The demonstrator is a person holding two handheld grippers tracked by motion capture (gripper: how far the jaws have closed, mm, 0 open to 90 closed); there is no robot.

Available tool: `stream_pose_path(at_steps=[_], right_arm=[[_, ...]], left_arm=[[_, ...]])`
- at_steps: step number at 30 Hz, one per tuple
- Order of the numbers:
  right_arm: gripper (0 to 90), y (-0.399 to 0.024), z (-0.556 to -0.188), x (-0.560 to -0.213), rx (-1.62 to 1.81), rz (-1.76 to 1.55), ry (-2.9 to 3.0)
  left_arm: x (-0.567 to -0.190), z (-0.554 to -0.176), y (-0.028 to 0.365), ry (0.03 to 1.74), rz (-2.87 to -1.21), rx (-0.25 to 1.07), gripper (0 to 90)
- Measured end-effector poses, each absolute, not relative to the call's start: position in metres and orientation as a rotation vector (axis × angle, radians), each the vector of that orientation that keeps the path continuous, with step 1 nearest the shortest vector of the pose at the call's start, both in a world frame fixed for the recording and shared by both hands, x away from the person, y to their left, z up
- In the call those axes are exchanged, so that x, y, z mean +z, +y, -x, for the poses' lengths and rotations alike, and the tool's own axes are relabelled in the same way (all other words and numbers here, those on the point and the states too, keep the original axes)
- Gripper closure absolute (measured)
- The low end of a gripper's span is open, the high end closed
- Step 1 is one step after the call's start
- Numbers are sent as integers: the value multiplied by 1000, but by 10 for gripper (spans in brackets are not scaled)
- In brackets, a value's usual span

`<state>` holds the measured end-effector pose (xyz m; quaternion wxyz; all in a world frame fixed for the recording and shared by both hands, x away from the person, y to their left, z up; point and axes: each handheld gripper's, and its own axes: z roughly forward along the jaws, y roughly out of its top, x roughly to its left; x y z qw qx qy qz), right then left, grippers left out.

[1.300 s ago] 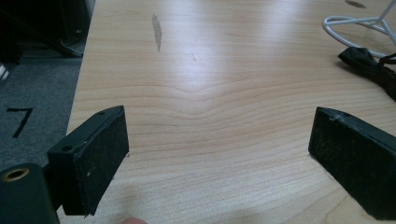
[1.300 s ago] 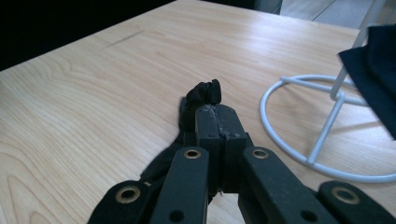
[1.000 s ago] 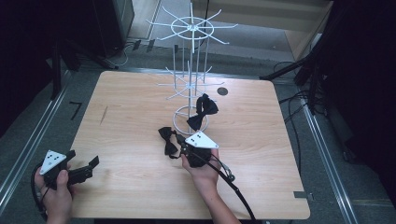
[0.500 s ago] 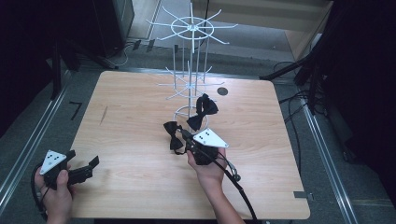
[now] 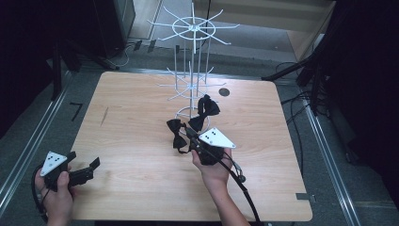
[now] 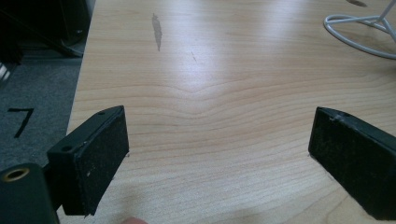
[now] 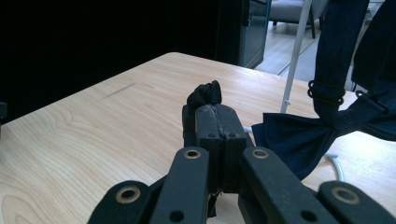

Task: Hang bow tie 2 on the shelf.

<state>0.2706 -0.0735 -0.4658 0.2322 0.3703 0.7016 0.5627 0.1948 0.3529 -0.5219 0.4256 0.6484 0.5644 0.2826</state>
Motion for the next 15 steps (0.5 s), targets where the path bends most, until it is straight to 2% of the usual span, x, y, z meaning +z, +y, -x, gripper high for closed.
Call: stream_pose_path(at_steps=[15], right_arm=[[900, -78, -269, -451, 1550, -993, 1898]], left_arm=[[-522, -195, 353, 1411, -1620, 706, 58]])
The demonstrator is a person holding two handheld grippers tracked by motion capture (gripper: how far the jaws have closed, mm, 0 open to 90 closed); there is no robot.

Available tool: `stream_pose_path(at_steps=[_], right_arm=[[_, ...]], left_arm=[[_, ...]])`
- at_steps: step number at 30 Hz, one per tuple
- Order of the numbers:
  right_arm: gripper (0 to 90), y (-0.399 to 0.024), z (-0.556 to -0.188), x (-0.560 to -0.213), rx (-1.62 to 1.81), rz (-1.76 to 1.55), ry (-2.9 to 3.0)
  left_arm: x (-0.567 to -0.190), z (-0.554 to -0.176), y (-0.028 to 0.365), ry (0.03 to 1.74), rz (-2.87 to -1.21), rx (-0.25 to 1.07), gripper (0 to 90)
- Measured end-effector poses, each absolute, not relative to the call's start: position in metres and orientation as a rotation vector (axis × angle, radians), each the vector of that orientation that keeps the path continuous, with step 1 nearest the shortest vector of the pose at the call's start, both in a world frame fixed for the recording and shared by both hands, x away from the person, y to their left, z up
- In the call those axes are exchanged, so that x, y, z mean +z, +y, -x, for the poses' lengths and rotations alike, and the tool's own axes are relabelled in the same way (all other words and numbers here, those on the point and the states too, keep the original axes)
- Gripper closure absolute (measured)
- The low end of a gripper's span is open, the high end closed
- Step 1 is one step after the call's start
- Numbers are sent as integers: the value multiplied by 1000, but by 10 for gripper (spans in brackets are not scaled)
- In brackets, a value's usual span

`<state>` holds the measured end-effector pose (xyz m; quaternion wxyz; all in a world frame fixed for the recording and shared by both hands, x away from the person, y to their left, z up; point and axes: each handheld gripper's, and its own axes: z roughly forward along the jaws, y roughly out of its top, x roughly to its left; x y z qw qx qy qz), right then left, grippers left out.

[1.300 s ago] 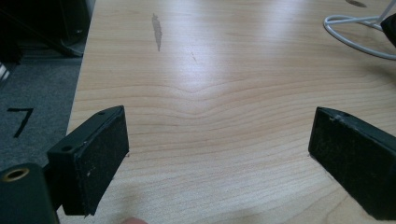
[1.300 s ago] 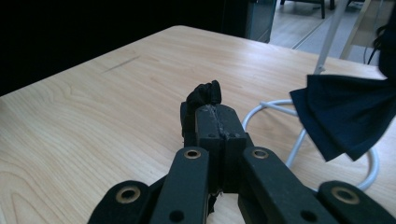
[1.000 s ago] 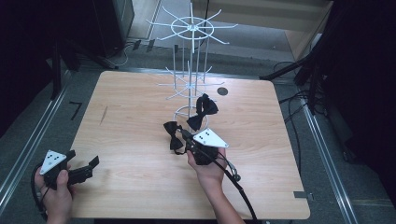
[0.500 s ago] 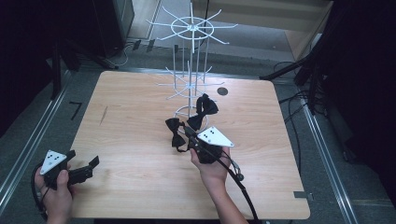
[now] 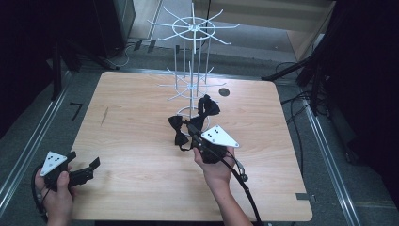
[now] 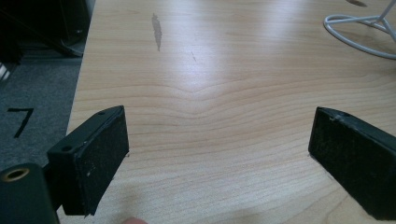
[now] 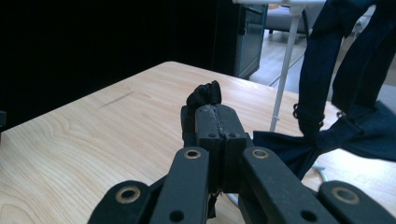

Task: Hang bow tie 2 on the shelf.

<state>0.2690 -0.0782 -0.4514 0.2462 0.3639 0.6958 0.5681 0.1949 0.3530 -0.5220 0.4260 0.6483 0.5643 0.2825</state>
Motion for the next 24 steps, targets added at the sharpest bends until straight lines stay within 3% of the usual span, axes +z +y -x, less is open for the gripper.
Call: stream_pose_path(at_steps=[24], right_arm=[[900, -84, -267, -430, 1563, -959, 1838]], left_arm=[[-522, -195, 353, 1407, -1620, 704, 58]])
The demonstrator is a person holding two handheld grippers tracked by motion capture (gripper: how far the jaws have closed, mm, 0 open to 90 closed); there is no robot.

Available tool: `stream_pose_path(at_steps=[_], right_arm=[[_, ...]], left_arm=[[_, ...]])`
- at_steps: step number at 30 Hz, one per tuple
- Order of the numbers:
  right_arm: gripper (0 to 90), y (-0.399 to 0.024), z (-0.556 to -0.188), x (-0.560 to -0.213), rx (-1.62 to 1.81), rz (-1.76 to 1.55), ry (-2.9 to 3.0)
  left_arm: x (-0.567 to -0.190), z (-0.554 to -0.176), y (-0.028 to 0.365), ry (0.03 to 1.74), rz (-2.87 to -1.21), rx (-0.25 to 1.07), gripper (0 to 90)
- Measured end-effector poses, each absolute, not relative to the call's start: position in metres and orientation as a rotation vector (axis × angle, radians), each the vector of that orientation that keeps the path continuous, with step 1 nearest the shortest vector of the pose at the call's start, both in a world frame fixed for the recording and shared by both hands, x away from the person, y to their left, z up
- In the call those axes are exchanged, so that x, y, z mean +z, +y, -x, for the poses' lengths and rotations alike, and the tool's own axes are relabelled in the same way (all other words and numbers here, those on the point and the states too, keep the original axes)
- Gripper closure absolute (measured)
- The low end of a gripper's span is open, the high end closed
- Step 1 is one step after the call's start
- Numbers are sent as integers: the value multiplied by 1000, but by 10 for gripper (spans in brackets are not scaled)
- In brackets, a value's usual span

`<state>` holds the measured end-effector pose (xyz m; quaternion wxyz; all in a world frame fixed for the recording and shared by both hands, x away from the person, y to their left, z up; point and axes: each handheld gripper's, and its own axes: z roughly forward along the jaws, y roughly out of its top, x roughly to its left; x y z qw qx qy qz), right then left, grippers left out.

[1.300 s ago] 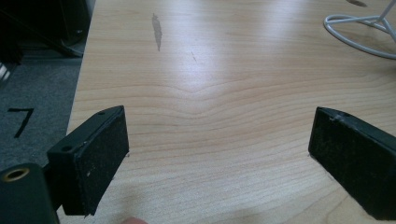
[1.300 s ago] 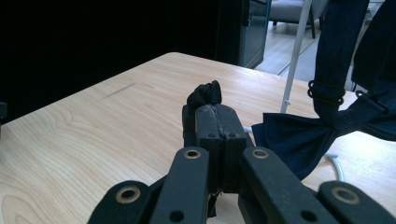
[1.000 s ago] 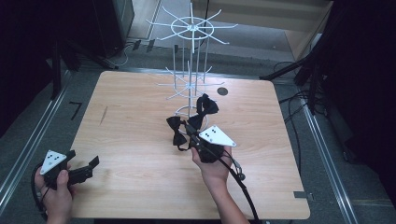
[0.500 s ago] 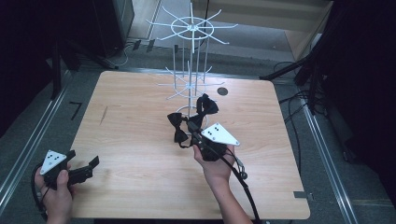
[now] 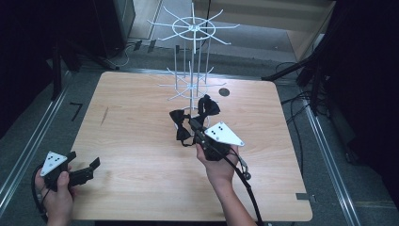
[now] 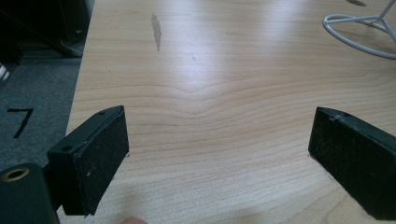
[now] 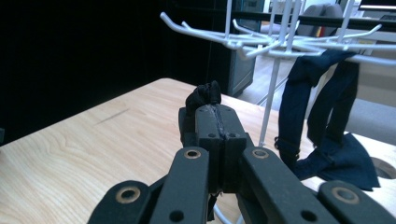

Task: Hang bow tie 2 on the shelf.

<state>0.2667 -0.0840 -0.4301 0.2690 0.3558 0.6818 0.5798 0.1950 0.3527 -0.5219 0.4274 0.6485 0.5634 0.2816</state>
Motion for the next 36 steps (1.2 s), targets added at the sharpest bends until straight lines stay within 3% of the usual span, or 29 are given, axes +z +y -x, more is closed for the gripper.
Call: stream_pose_path(at_steps=[36], right_arm=[[900, -94, -263, -405, 1583, -915, 1780]], left_arm=[[-522, -195, 353, 1409, -1623, 704, 58]])
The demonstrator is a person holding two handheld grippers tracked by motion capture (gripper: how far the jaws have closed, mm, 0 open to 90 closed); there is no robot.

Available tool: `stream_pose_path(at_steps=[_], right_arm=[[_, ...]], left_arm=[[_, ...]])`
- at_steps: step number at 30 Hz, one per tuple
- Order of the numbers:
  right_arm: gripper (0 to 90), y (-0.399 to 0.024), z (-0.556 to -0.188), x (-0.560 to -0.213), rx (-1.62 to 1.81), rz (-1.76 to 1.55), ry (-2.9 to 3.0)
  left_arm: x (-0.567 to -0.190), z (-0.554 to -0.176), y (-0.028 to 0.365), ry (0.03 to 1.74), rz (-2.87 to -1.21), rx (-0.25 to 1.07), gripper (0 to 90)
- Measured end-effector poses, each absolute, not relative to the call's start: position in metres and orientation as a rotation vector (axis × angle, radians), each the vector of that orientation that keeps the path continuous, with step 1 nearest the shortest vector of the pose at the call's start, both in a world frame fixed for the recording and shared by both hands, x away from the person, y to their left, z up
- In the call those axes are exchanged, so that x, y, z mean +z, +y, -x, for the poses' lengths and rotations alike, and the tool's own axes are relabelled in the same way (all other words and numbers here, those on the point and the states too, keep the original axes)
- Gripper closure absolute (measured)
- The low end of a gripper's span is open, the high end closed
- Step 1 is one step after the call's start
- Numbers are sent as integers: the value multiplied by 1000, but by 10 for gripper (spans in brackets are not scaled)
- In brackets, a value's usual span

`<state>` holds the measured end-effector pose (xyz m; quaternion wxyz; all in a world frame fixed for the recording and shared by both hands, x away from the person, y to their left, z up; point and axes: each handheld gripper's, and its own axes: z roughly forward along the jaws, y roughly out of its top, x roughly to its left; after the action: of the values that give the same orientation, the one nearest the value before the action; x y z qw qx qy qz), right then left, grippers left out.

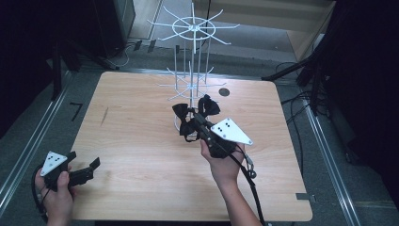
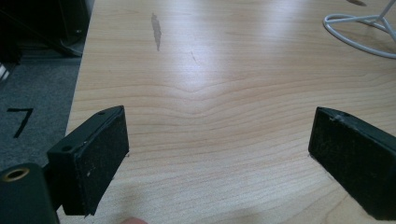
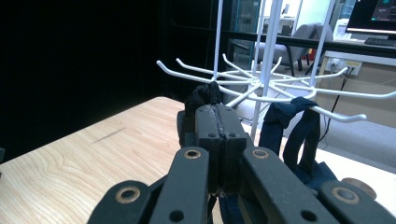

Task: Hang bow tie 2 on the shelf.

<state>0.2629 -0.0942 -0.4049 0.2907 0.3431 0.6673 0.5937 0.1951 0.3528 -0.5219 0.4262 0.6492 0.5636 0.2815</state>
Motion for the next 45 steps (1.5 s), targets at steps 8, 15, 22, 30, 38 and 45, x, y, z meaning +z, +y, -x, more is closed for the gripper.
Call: stream_pose_path(at_steps=[8, 15, 22, 30, 38, 45], right_arm=[[900, -96, -267, -399, 1574, -910, 1773], [900, -96, -273, -400, 1560, -923, 1779], [900, -96, -280, -402, 1554, -939, 1783], [900, -96, -288, -405, 1532, -955, 1793], [900, -95, -295, -406, 1523, -963, 1793], [900, -93, -303, -405, 1513, -969, 1801]], left_arm=[[-522, -195, 353, 1409, -1622, 702, 58], [-522, -195, 353, 1410, -1620, 702, 58], [-522, -195, 353, 1409, -1621, 700, 58], [-522, -195, 353, 1409, -1621, 701, 58], [-522, -195, 353, 1409, -1623, 700, 58], [-522, -195, 353, 1408, -1622, 699, 58]])
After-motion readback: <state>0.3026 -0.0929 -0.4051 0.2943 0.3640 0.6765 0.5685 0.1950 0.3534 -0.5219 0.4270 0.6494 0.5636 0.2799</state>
